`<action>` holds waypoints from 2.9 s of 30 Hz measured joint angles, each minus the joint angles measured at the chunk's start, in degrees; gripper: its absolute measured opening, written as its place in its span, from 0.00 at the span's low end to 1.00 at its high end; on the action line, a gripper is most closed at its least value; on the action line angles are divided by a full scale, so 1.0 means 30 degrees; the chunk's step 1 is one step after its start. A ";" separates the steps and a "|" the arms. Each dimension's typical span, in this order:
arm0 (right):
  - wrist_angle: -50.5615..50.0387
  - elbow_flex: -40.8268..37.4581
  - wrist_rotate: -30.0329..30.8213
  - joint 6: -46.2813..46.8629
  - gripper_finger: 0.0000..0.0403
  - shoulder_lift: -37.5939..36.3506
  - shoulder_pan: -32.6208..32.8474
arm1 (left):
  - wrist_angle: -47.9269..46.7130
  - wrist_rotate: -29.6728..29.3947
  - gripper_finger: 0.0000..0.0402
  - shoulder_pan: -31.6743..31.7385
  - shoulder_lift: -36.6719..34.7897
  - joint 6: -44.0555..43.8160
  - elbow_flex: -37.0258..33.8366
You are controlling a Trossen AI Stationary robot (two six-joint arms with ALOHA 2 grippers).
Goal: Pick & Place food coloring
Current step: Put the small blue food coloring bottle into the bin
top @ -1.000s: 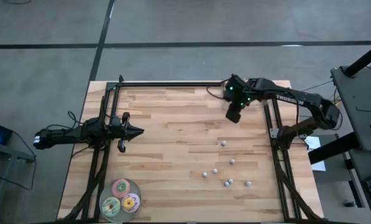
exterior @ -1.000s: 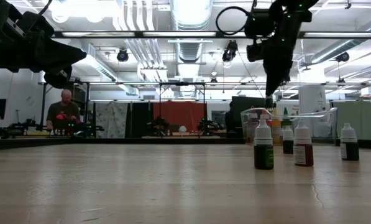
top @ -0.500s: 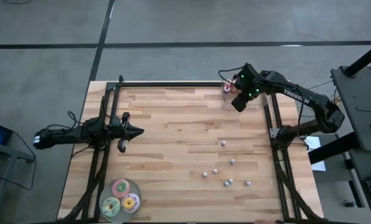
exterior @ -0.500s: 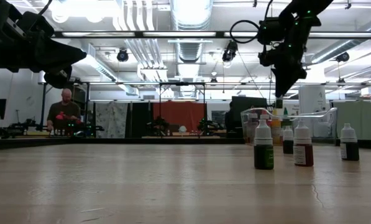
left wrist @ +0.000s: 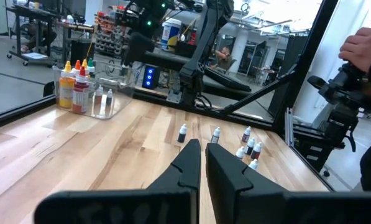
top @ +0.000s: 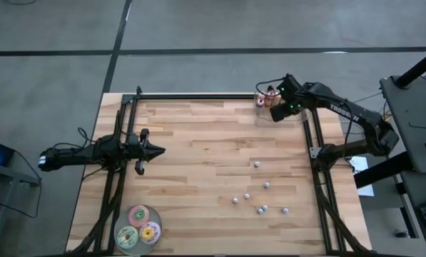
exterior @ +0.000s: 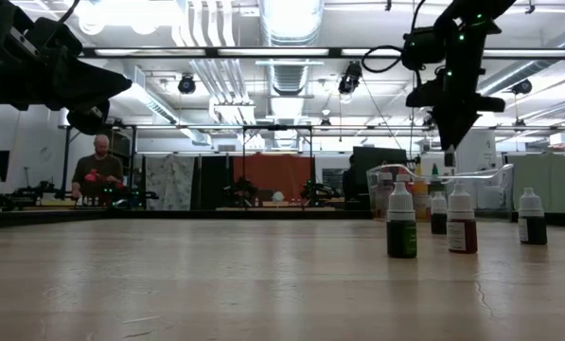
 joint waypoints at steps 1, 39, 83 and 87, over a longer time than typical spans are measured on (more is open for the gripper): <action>0.0073 -0.0181 0.0008 0.0316 0.13 -0.0109 -0.0092 | 0.0000 0.0003 0.00 0.0000 0.0000 0.0004 -0.0003; 0.6211 -0.4606 0.0922 0.1804 0.13 0.1086 -0.2441 | -0.0002 0.0003 0.00 0.0000 0.0000 0.0002 -0.0001; 0.7333 -0.5189 -0.0245 0.2147 0.13 0.2314 -0.2741 | 0.0000 0.0001 0.00 0.0000 0.0000 0.0004 -0.0001; 0.7880 -0.5189 -0.0439 0.2093 0.13 0.2839 -0.2741 | -0.0004 0.0003 0.00 0.0000 0.0000 0.0002 0.0000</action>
